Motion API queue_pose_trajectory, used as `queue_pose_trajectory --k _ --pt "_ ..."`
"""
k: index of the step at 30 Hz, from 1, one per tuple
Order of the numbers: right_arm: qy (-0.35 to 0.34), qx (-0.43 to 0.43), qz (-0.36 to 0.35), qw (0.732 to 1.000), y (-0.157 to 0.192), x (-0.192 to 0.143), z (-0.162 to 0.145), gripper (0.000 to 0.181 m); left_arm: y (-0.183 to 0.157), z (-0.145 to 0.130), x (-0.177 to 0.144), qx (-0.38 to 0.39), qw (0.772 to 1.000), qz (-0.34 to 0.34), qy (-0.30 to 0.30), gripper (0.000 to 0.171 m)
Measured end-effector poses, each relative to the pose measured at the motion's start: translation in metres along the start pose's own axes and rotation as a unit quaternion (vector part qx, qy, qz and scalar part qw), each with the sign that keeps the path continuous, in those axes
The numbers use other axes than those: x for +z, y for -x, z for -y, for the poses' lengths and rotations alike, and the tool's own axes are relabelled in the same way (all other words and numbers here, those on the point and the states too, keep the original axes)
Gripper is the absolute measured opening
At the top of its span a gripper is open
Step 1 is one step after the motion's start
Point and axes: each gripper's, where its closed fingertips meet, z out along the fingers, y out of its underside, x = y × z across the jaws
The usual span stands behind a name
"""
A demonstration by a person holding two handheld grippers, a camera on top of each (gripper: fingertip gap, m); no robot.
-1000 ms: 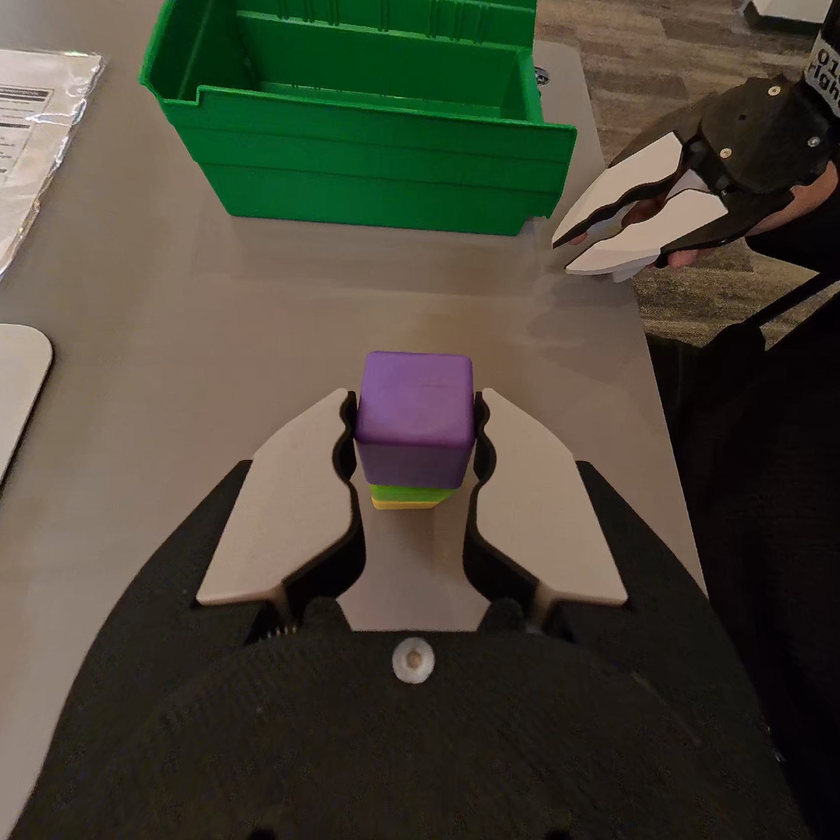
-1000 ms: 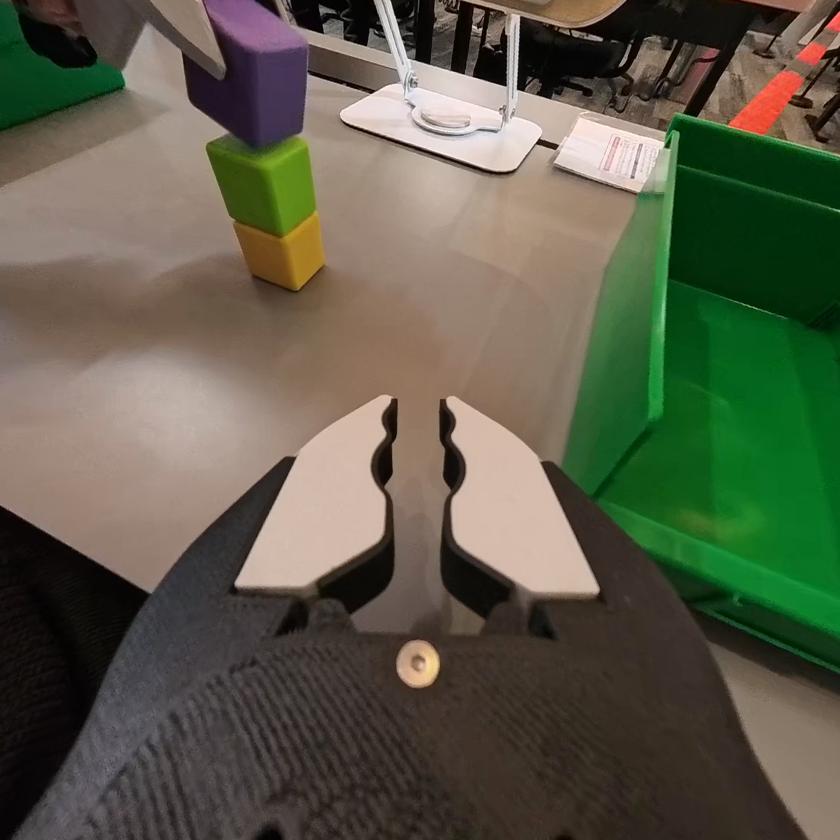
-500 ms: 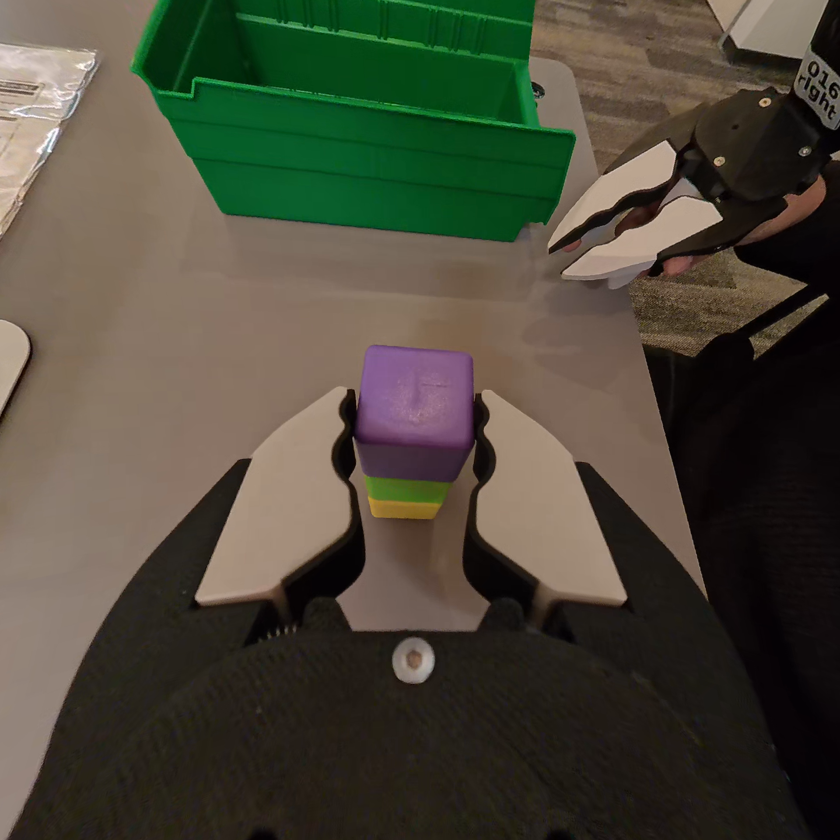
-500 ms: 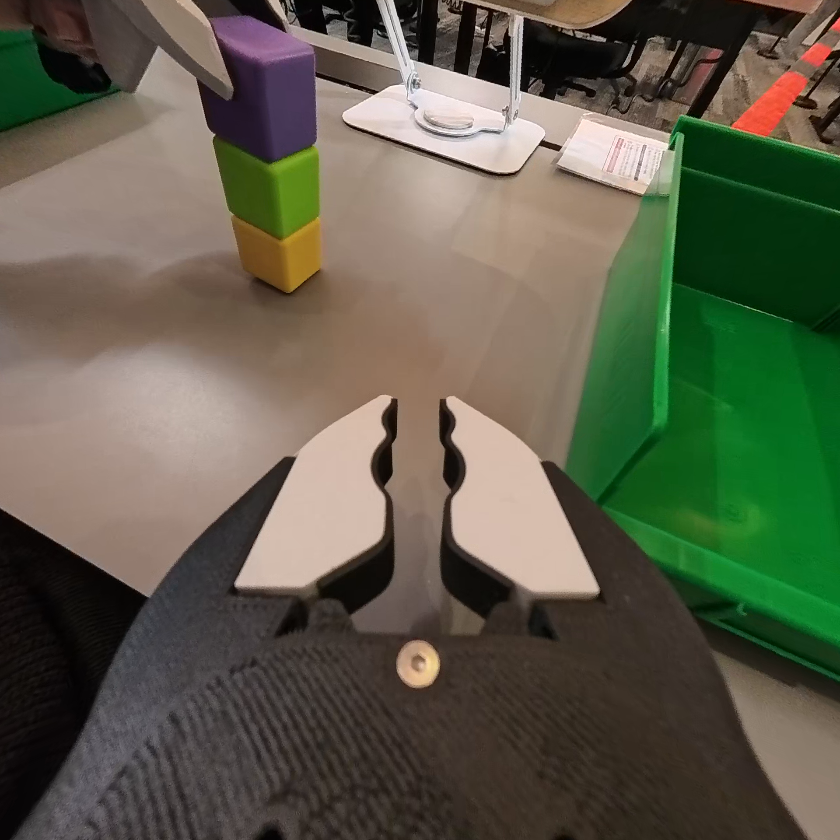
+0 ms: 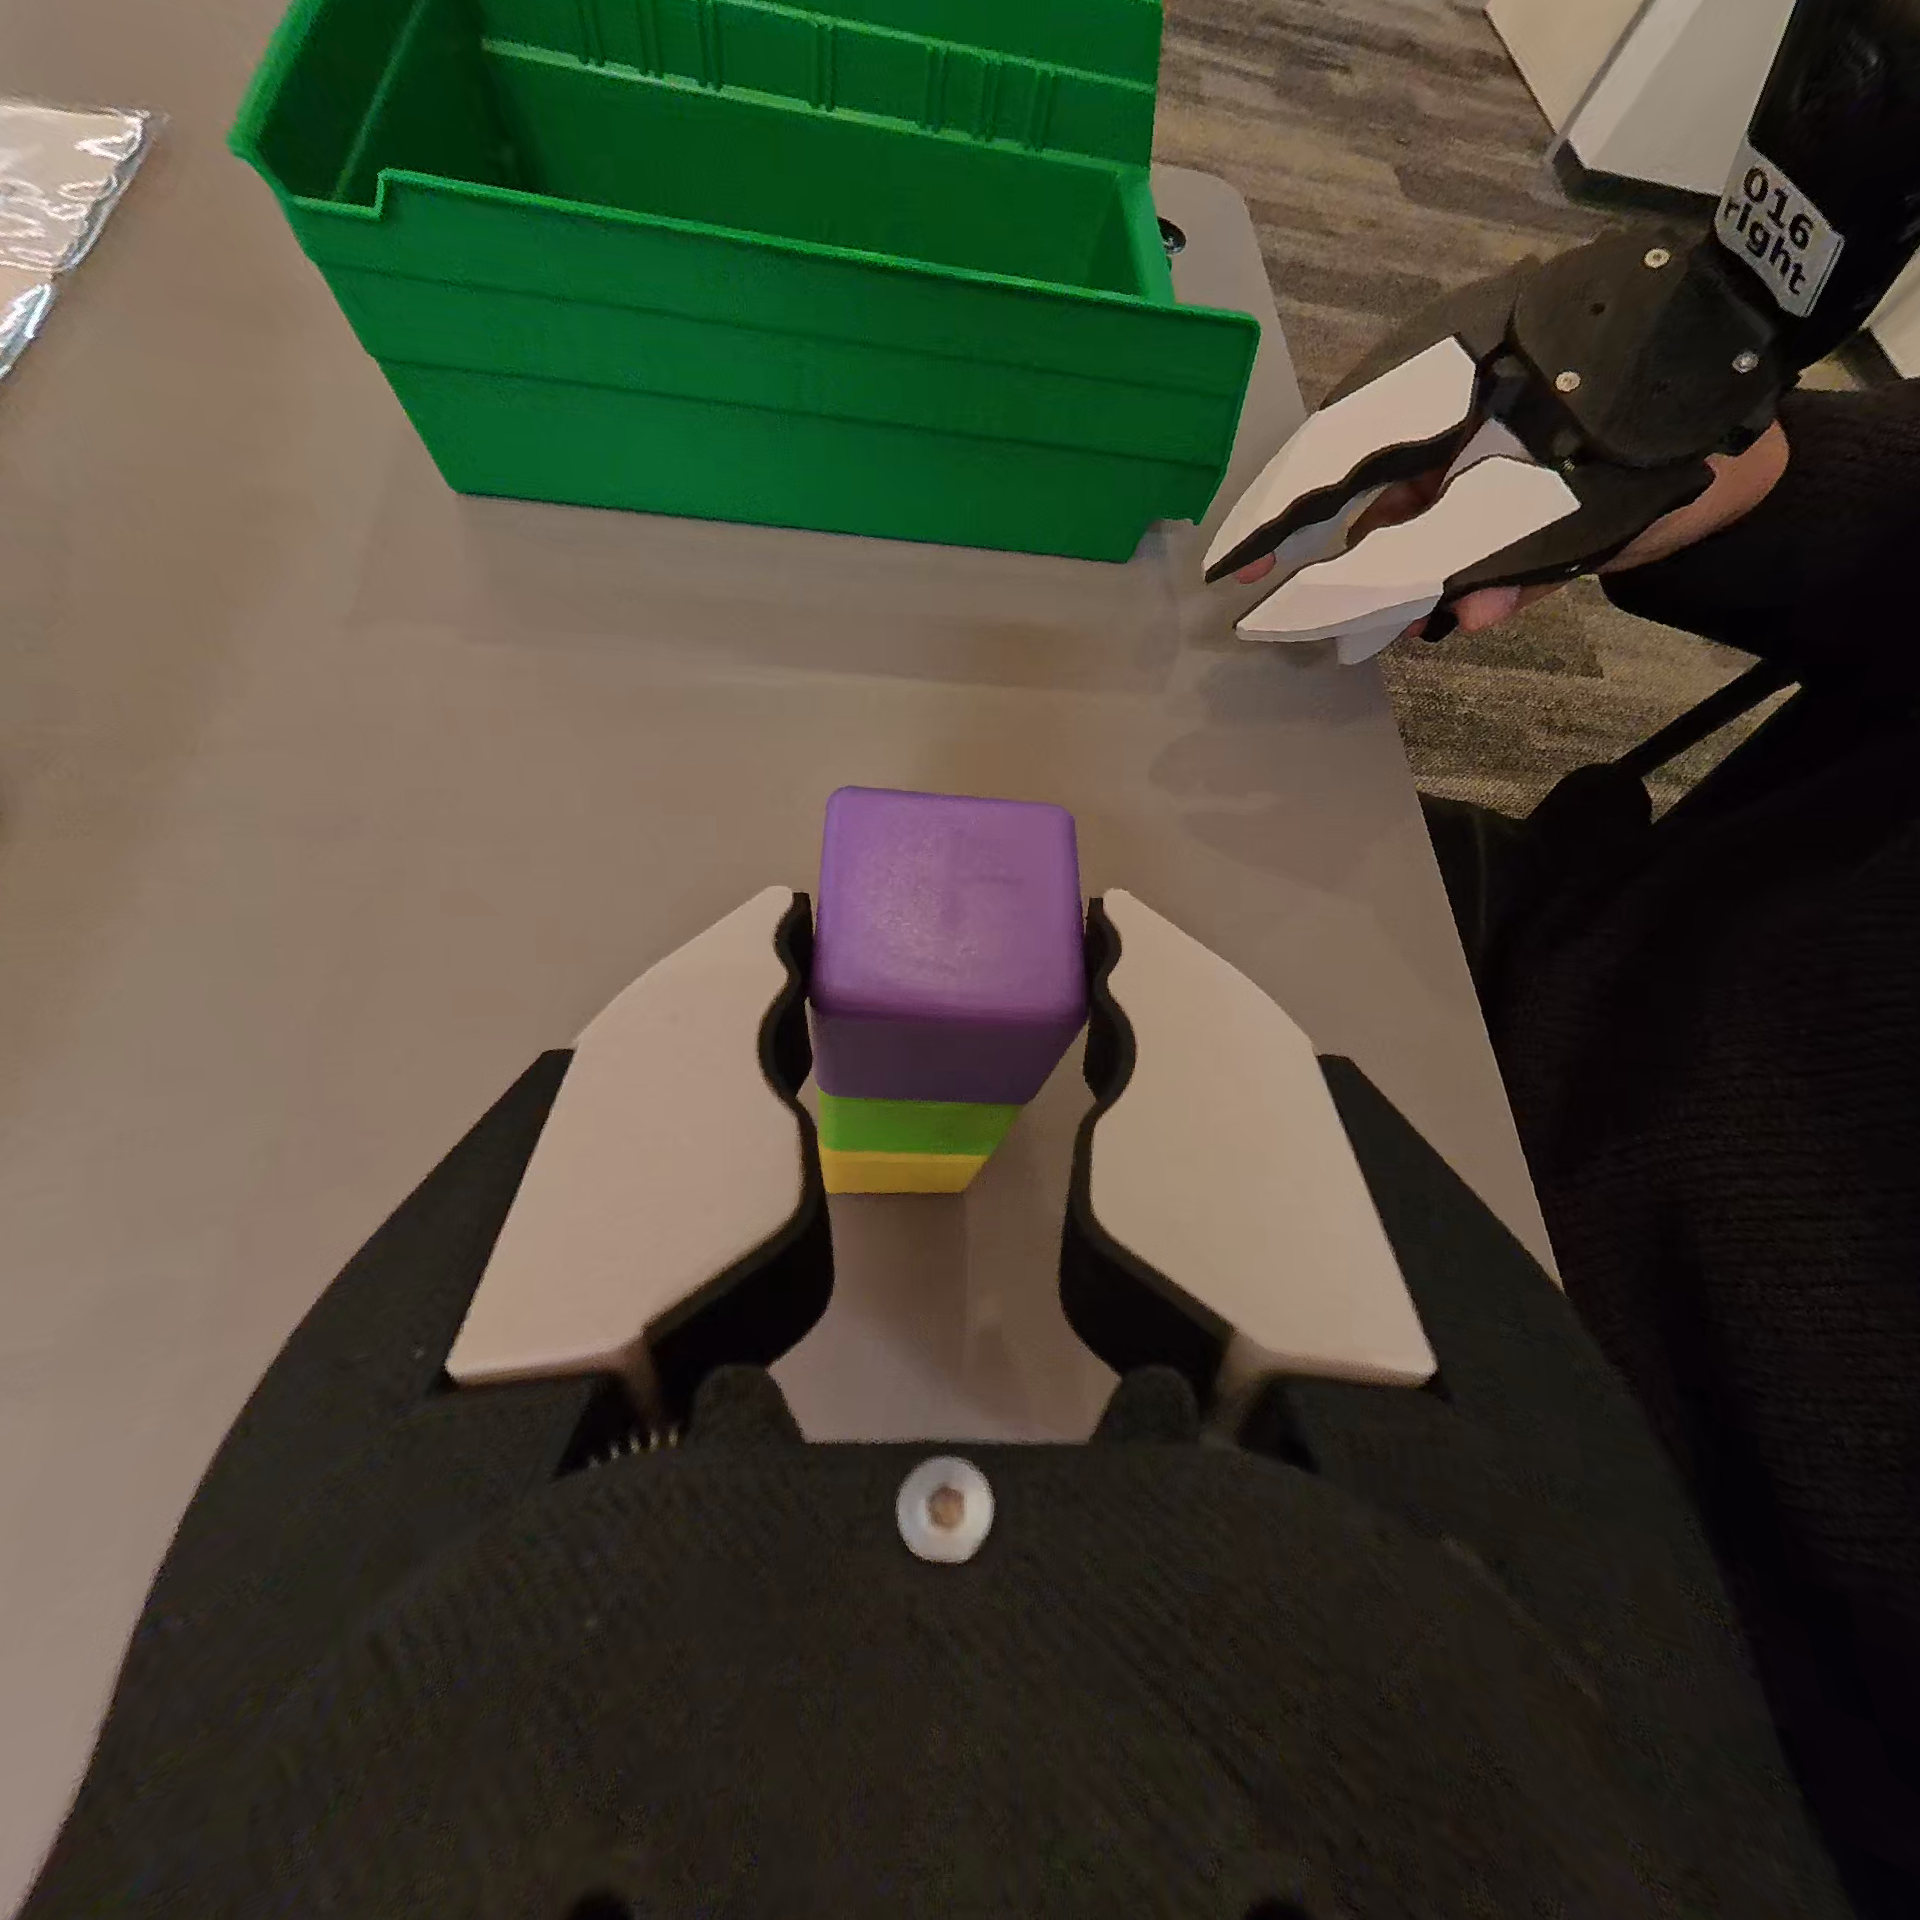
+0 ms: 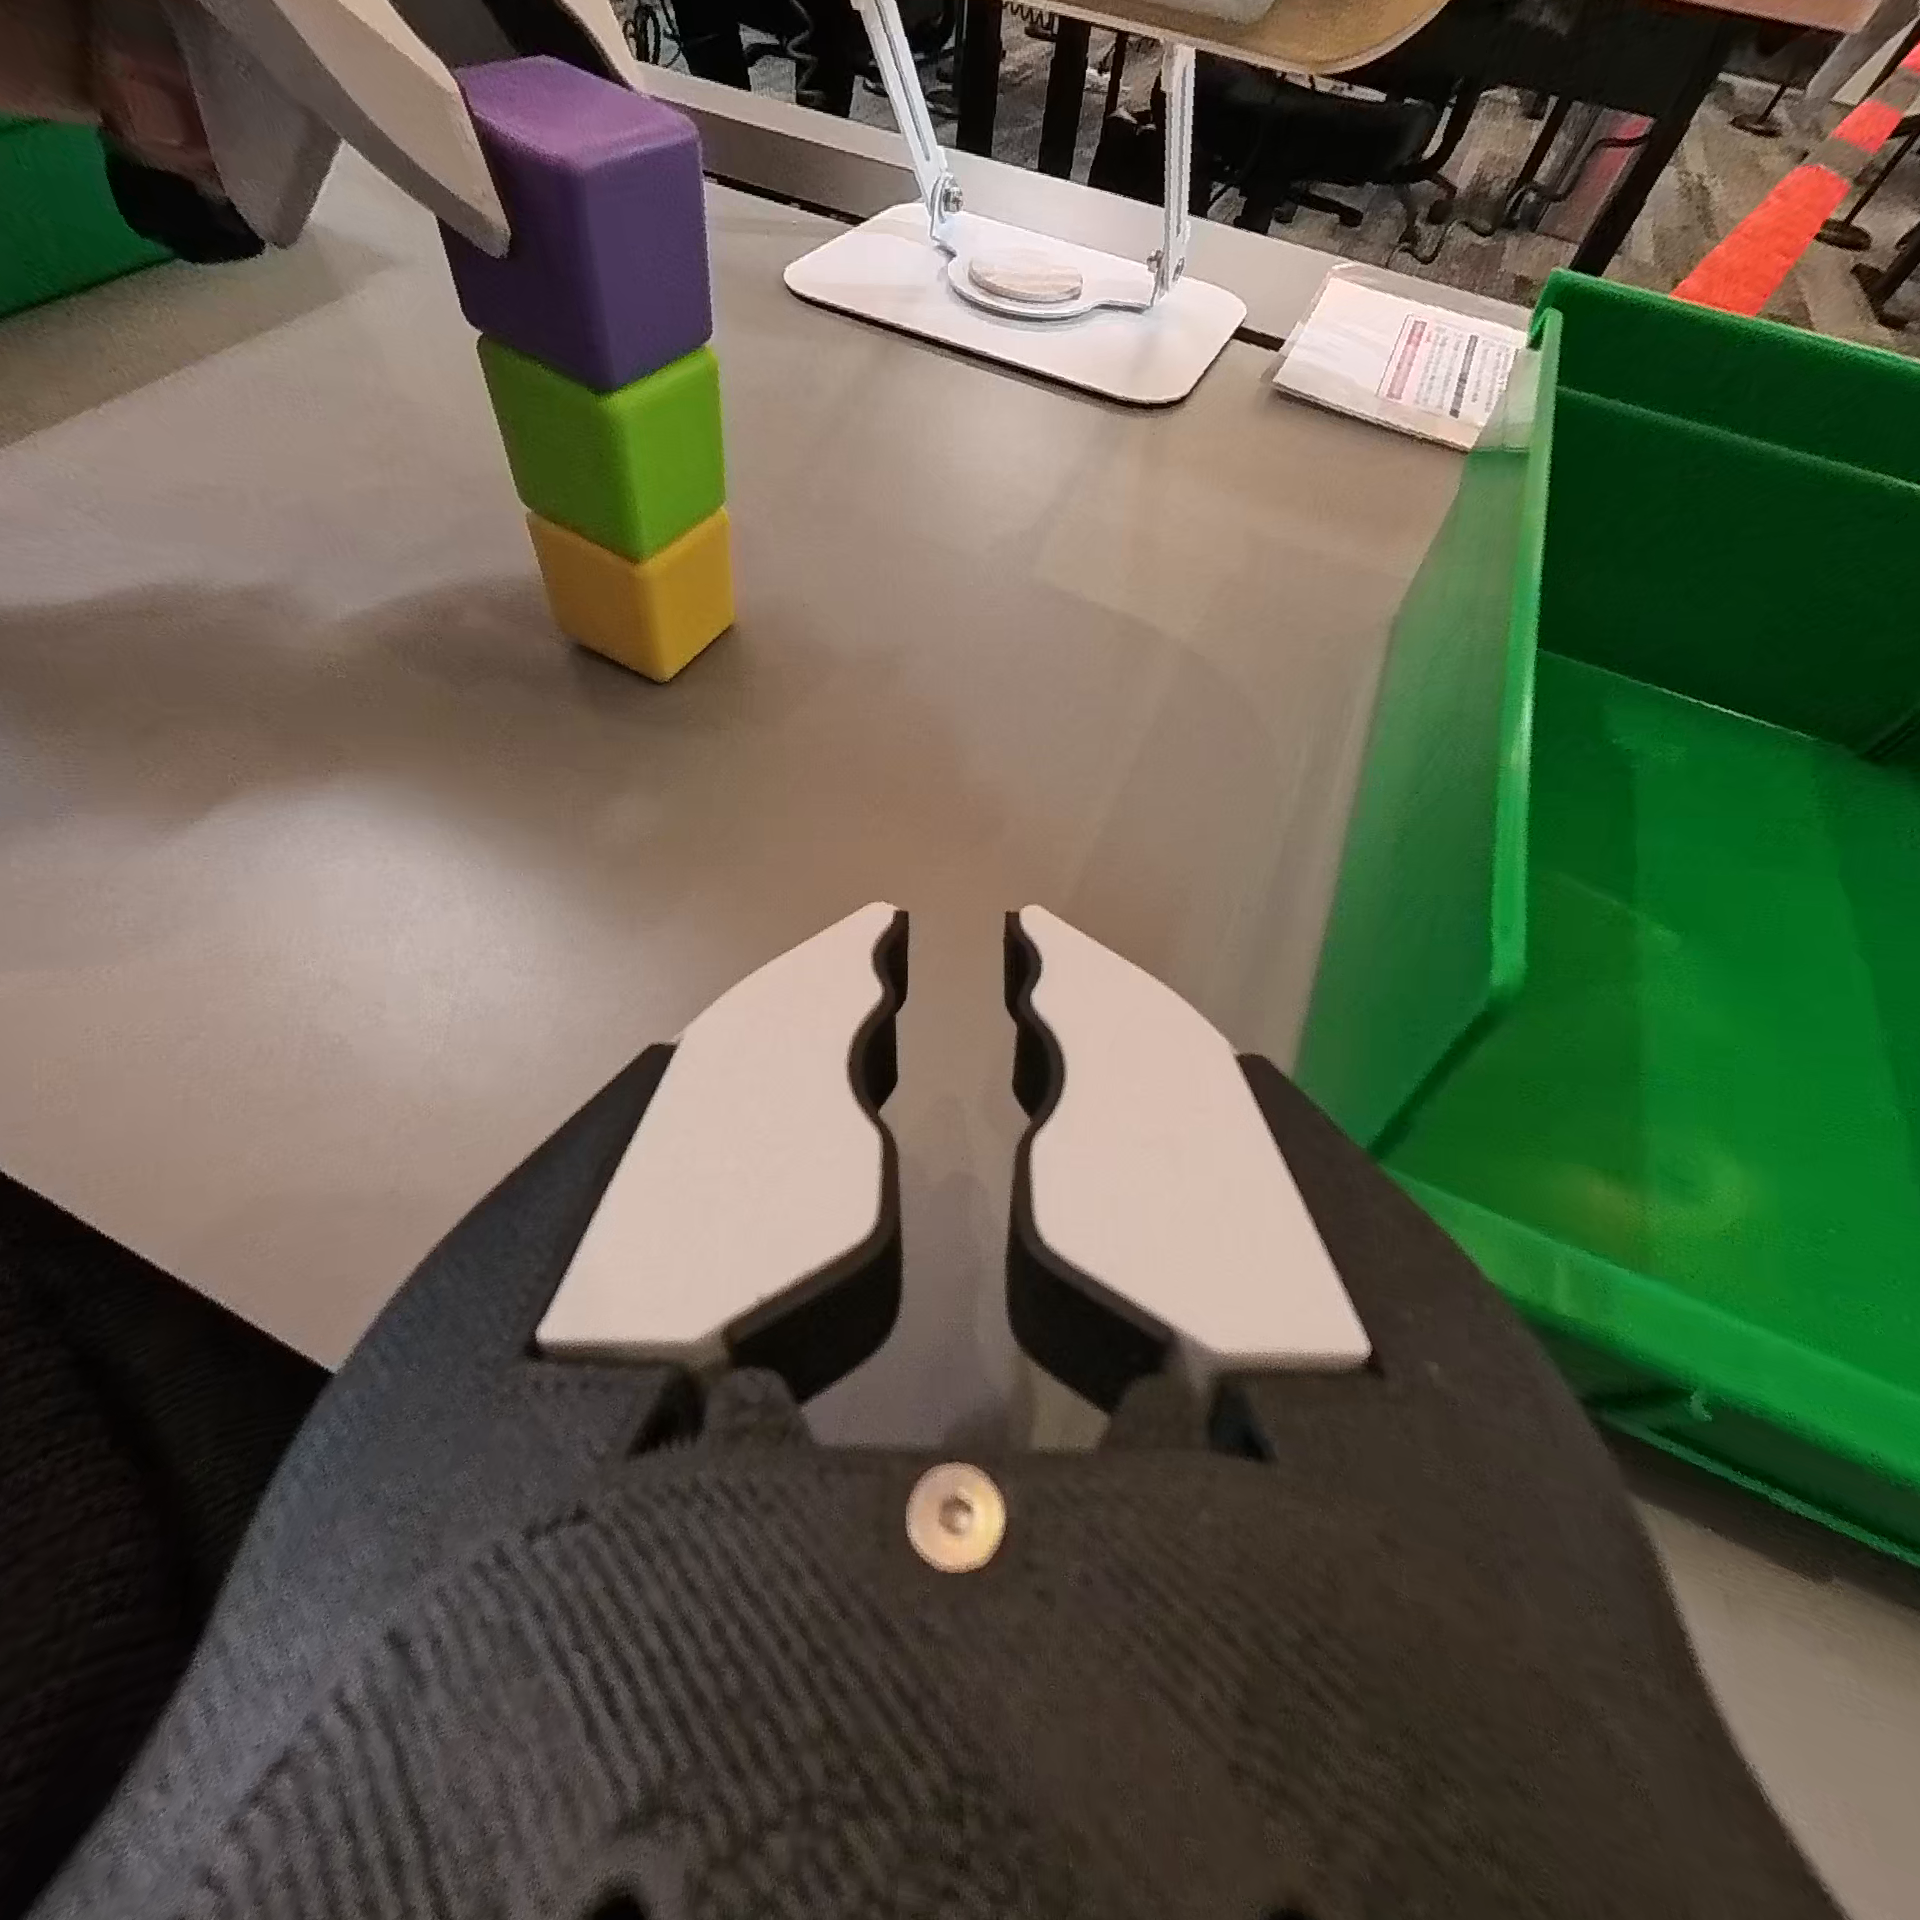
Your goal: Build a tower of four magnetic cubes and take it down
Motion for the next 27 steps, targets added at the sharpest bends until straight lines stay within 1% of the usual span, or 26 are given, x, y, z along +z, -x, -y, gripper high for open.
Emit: queue_pose_trajectory --k 10,15,21,27 --pt "-0.003 -0.001 0.006 1.000 0.0028 0.0023 0.0024 0.018 0.0025 -0.0075 0.0010 -0.010 1.000 0.008 0.006 0.053" --pt "-0.004 -0.001 0.009 1.000 0.0039 0.0036 0.0034 0.018 0.0051 -0.0091 0.0004 -0.013 1.000 0.020 0.005 0.058" --pt "-0.004 -0.003 0.011 1.000 0.0053 0.0050 0.0043 0.018 0.0066 -0.0077 -0.0026 -0.017 0.999 0.032 0.001 0.068" --pt "-0.005 -0.004 0.013 1.000 0.0061 0.0057 0.0051 0.017 0.0096 -0.0058 -0.0076 -0.020 0.999 0.047 -0.002 0.072"
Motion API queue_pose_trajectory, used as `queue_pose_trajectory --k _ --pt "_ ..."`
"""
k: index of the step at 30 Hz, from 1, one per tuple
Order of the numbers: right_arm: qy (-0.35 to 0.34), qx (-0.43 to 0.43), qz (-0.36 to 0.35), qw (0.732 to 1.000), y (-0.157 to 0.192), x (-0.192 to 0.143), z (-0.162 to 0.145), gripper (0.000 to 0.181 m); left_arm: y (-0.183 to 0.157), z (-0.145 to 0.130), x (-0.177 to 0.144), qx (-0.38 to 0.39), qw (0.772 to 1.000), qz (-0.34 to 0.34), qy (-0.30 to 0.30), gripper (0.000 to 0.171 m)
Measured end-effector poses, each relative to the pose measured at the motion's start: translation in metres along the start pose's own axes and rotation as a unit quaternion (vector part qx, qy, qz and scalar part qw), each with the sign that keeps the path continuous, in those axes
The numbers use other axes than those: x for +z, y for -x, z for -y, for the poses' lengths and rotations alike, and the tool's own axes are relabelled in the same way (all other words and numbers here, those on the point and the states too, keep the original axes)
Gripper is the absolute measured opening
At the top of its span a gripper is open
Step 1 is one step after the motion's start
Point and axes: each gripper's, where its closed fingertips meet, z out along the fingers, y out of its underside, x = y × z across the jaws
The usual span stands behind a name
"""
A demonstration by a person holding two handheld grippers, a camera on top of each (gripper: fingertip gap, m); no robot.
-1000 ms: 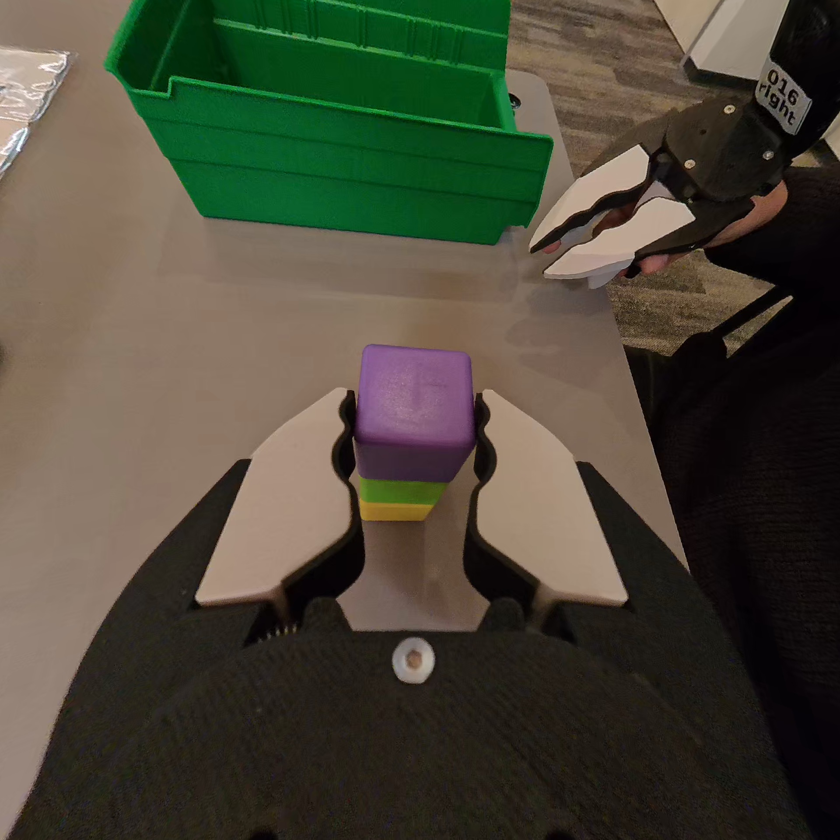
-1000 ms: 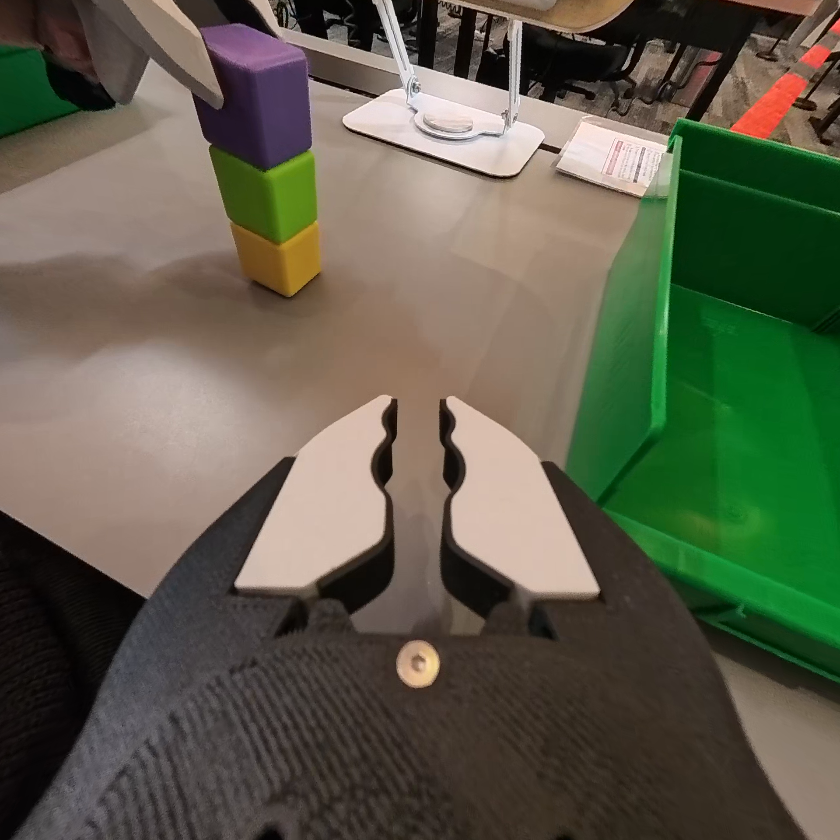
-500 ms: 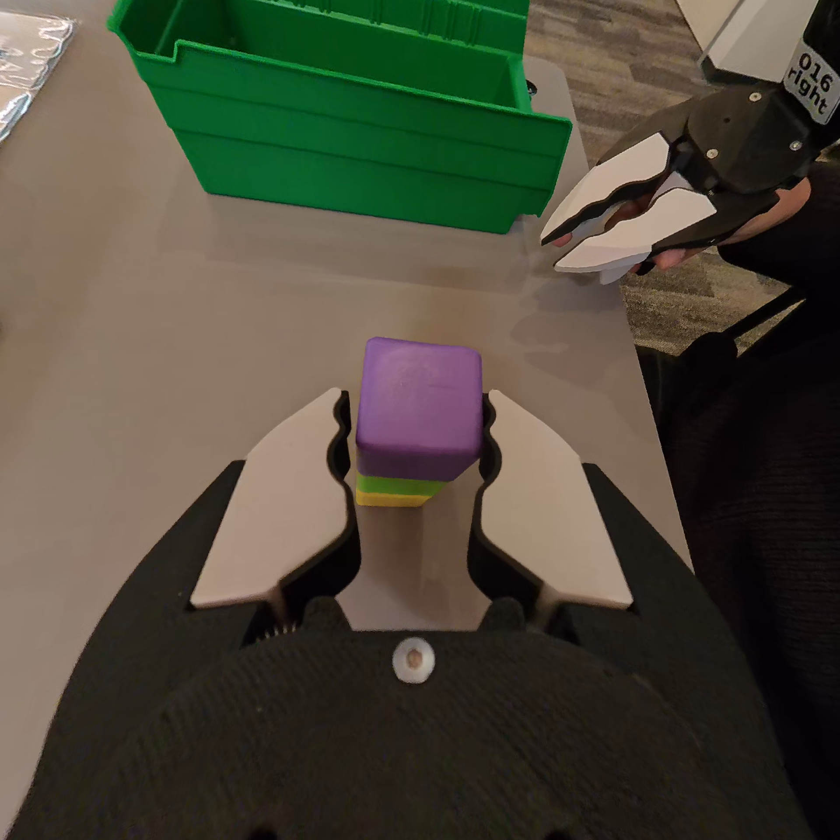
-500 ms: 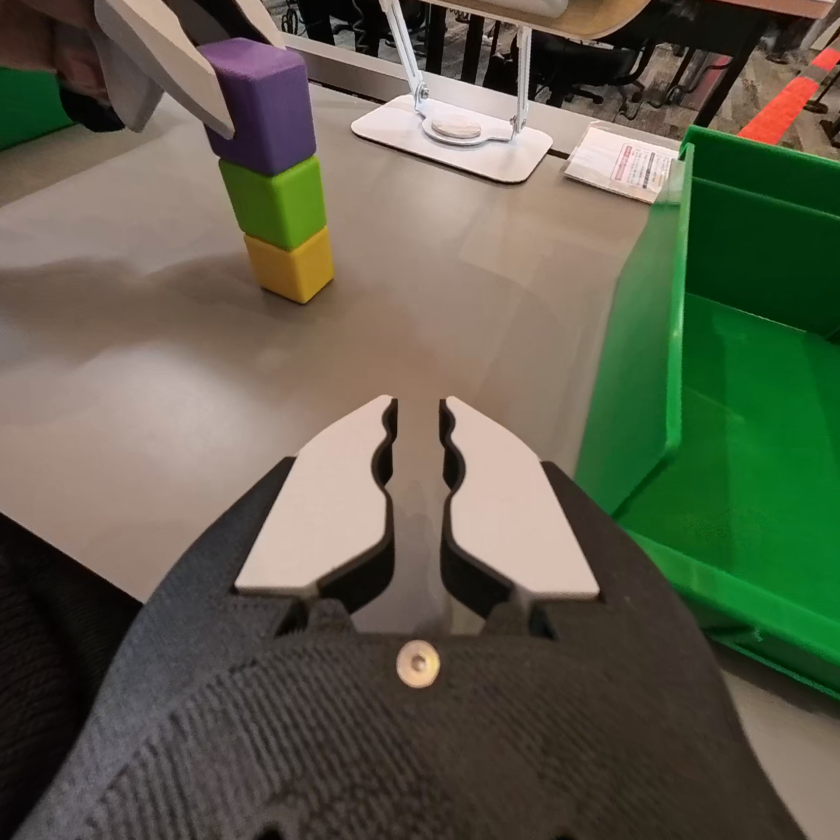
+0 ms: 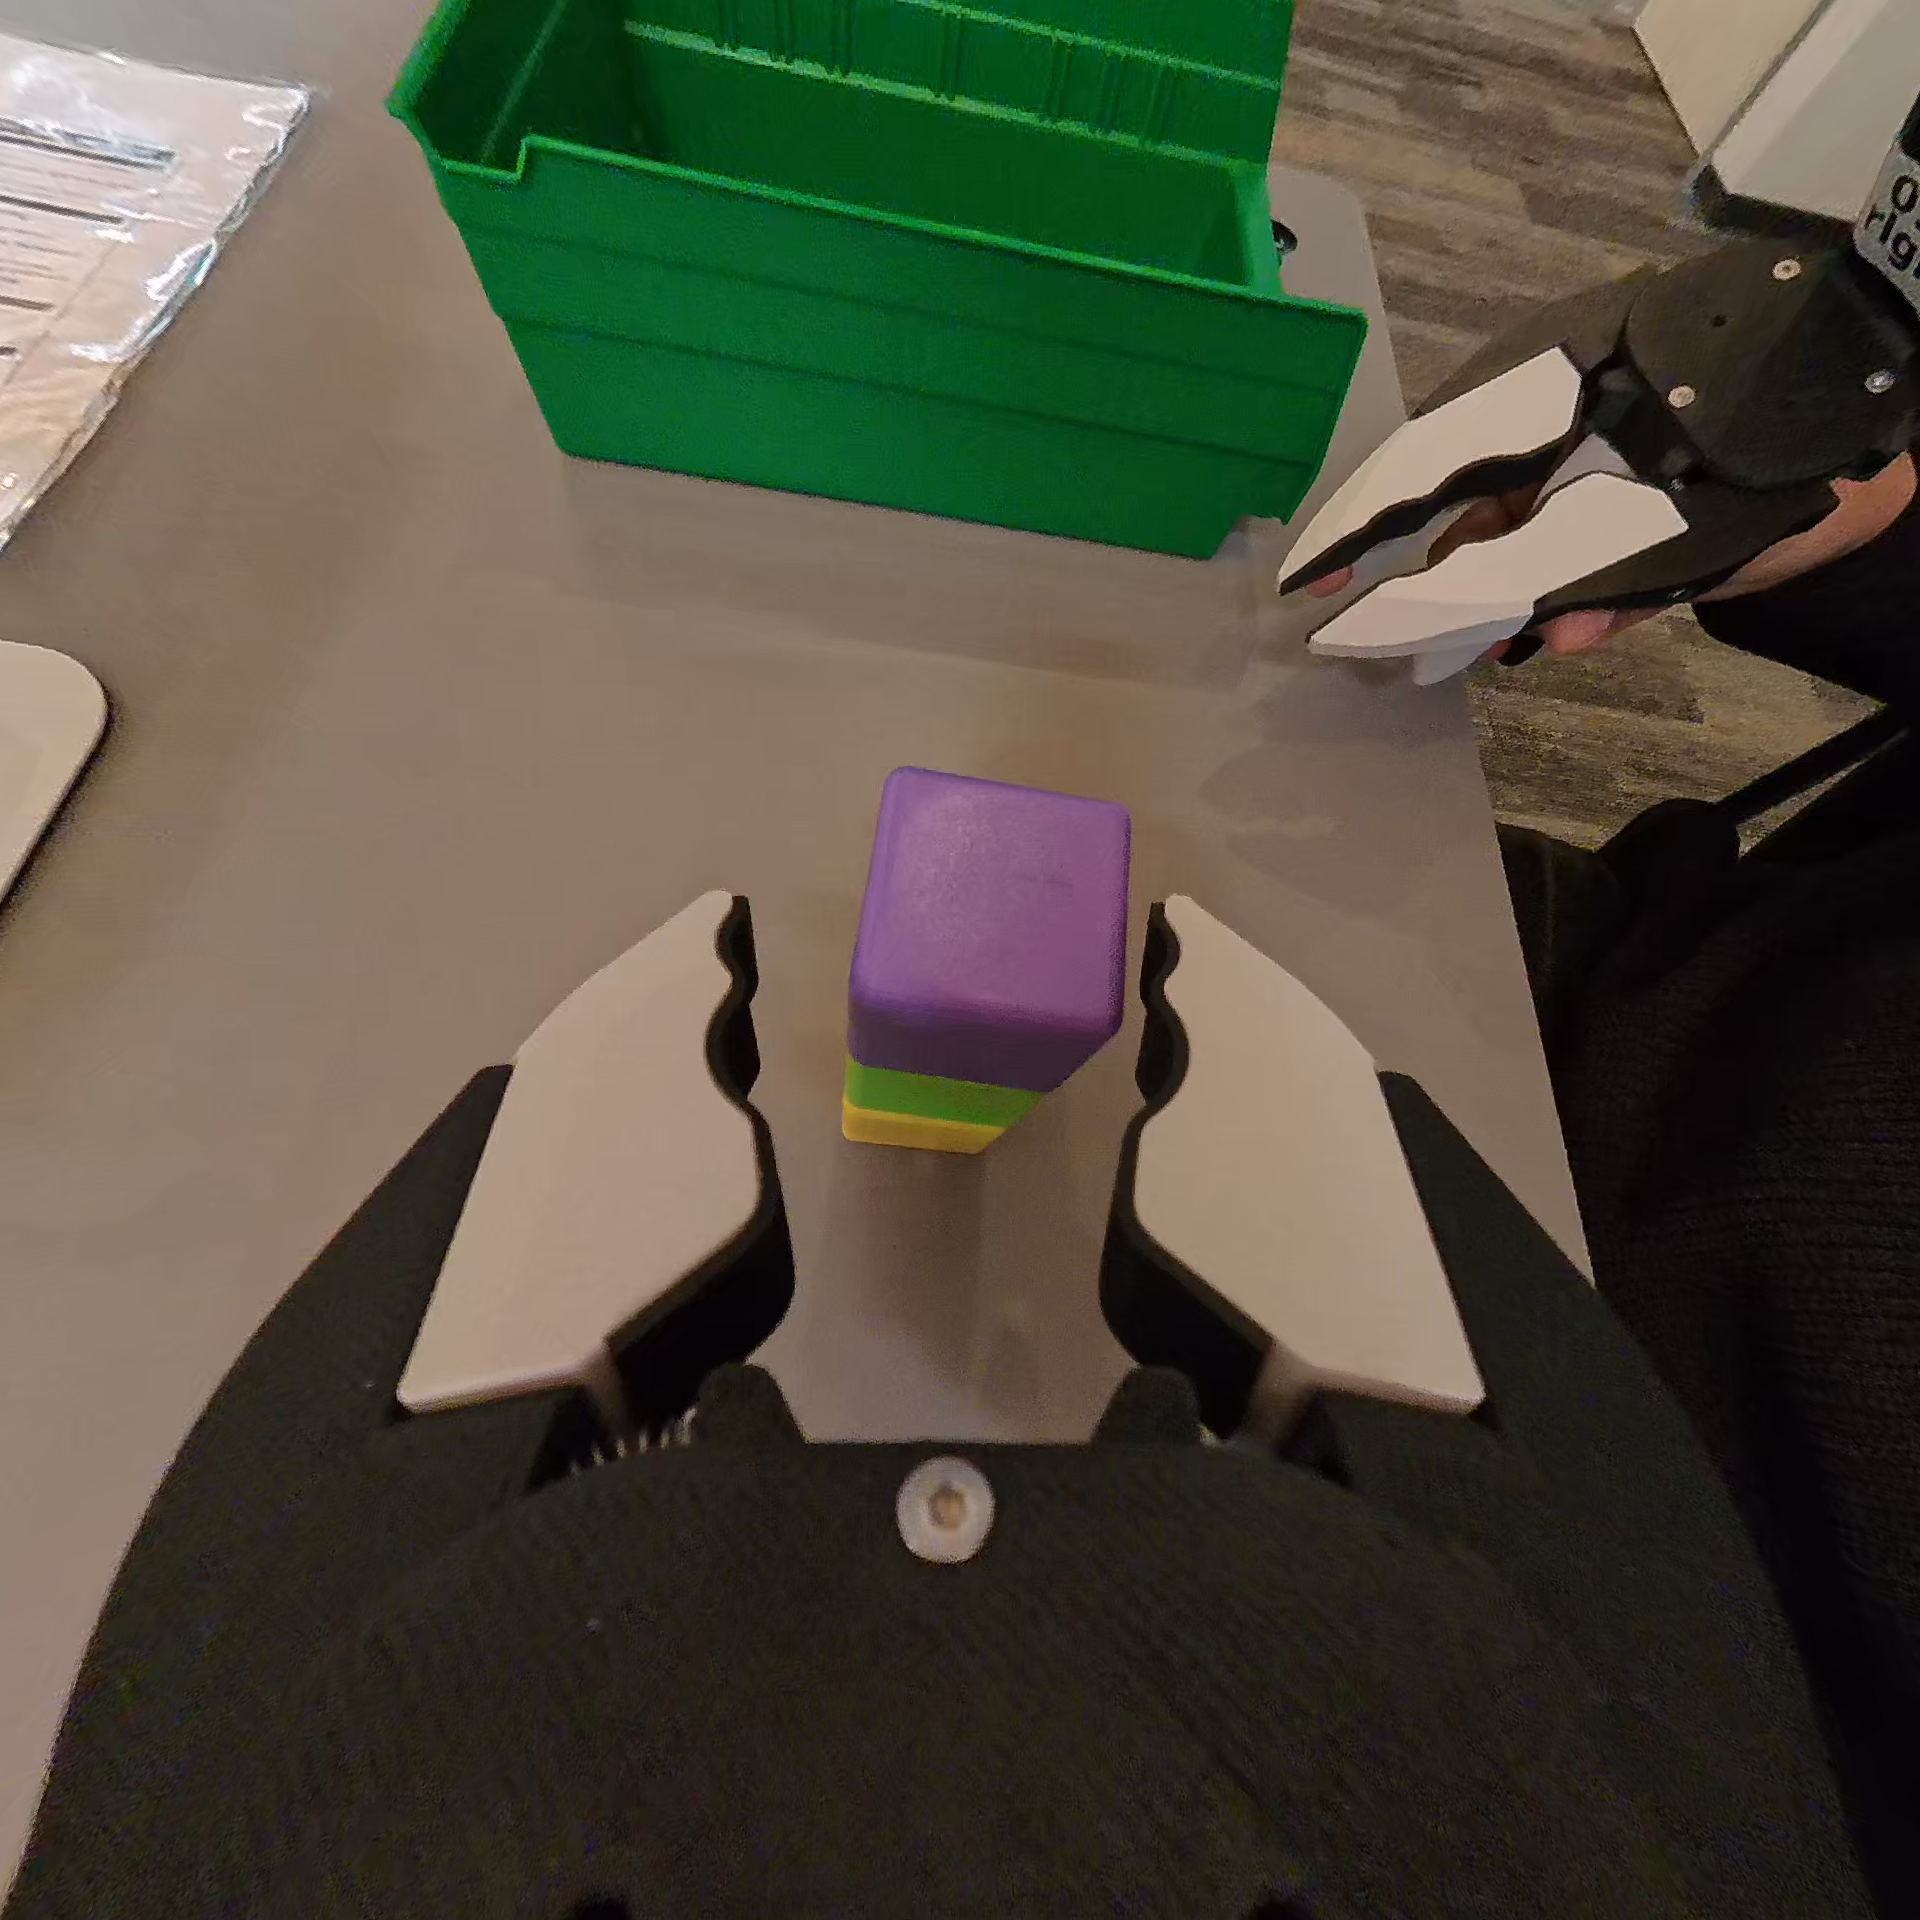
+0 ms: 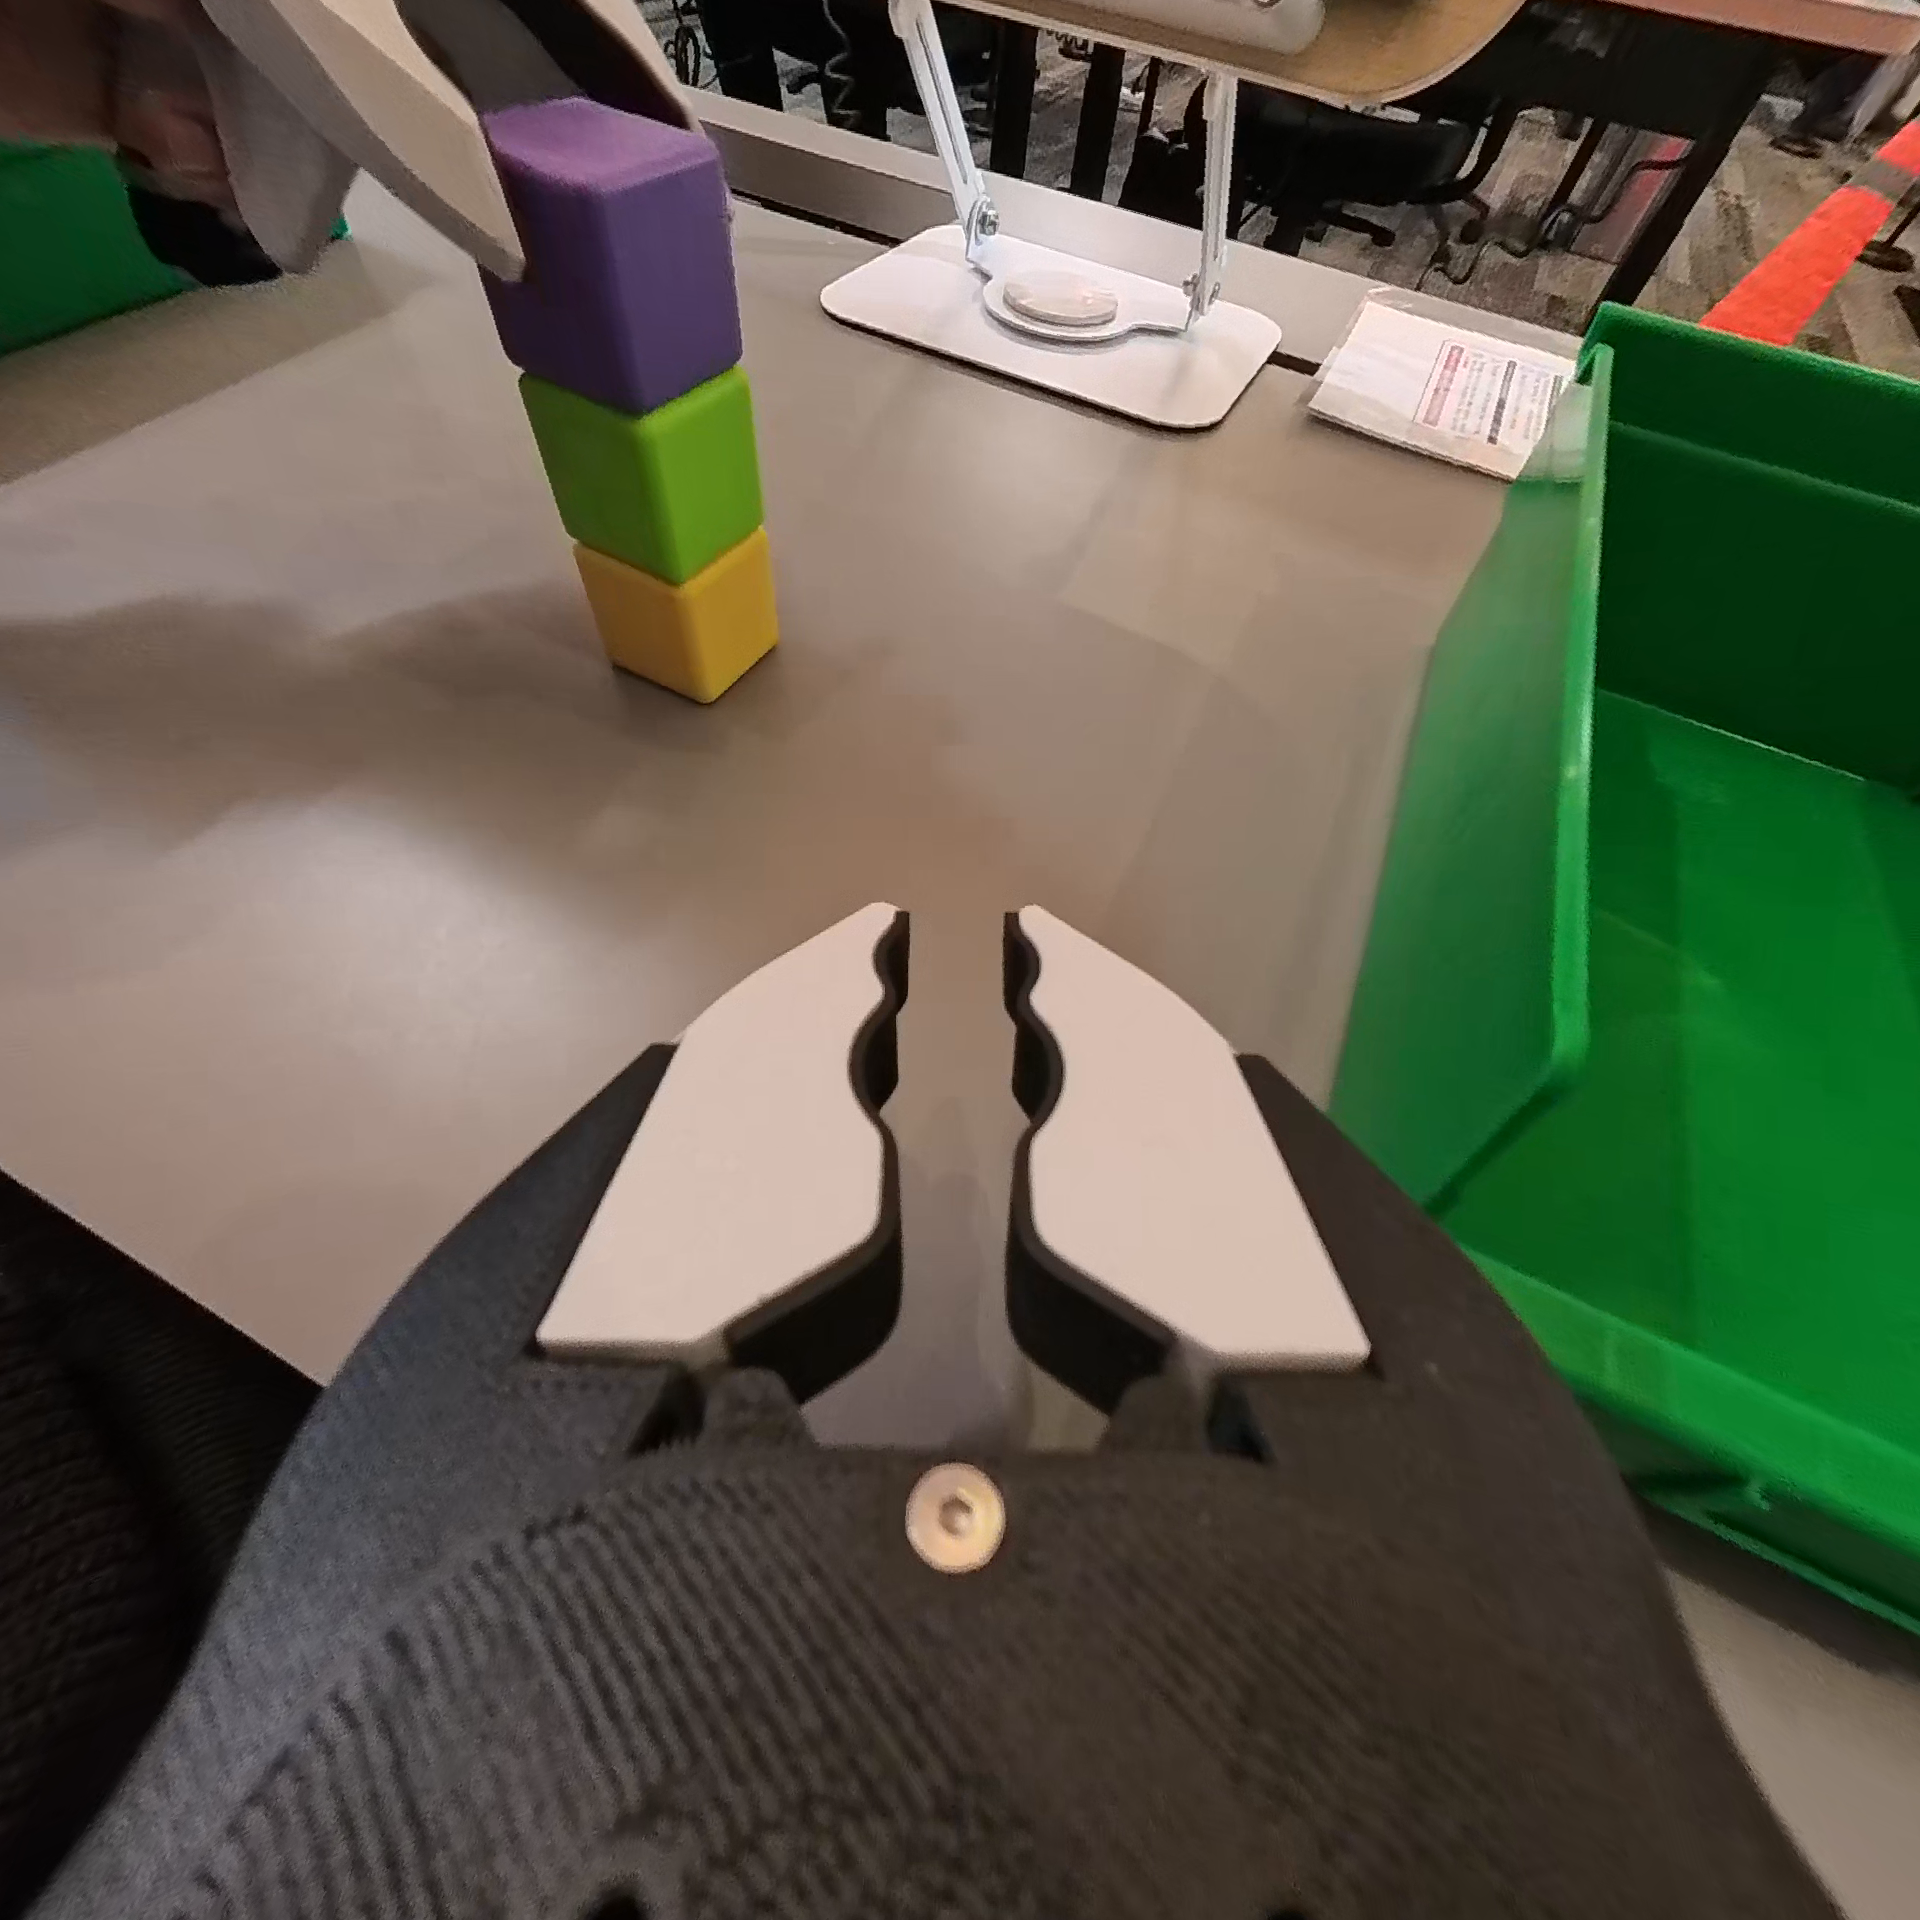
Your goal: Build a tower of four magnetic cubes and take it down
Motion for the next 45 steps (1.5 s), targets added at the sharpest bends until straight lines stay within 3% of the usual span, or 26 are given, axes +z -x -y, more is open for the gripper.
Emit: queue_pose_trajectory --k 21,25,28,30,32,34,37,41,45 --pt "0.002 -0.018 0.019 1.000 0.009 0.013 0.005 0.017 0.013 -0.002 -0.022 0.021 0.996 0.084 0.010 0.081" --pt "-0.001 -0.021 0.027 0.999 0.013 0.017 0.008 0.017 0.025 0.010 -0.051 0.004 0.992 0.128 -0.021 0.085" --pt "-0.001 -0.025 0.038 0.999 0.017 0.022 0.011 0.017 0.048 0.019 -0.100 -0.020 0.977 0.203 -0.061 0.085" --pt "-0.001 -0.029 0.046 0.999 0.021 0.026 0.013 0.017 0.075 0.014 -0.151 -0.054 0.951 0.293 -0.079 0.085" --pt "-0.001 -0.033 0.052 0.998 0.024 0.030 0.014 0.017 0.109 -0.012 -0.216 -0.126 0.900 0.410 -0.081 0.083" --pt "-0.001 -0.035 0.057 0.998 0.026 0.033 0.016 0.017 0.135 -0.060 -0.283 -0.200 0.831 0.516 -0.057 0.078" --pt "-0.001 -0.039 0.064 0.997 0.030 0.037 0.017 0.017 0.153 -0.145 -0.351 -0.289 0.746 0.600 -0.019 0.077" --pt "0.002 -0.047 0.070 0.996 0.034 0.041 0.018 0.017 0.163 -0.236 -0.372 -0.405 0.692 0.597 -0.031 0.077" --pt "0.004 -0.050 0.069 0.996 0.034 0.042 0.017 0.017 0.170 -0.277 -0.369 -0.447 0.662 0.602 -0.021 0.076"
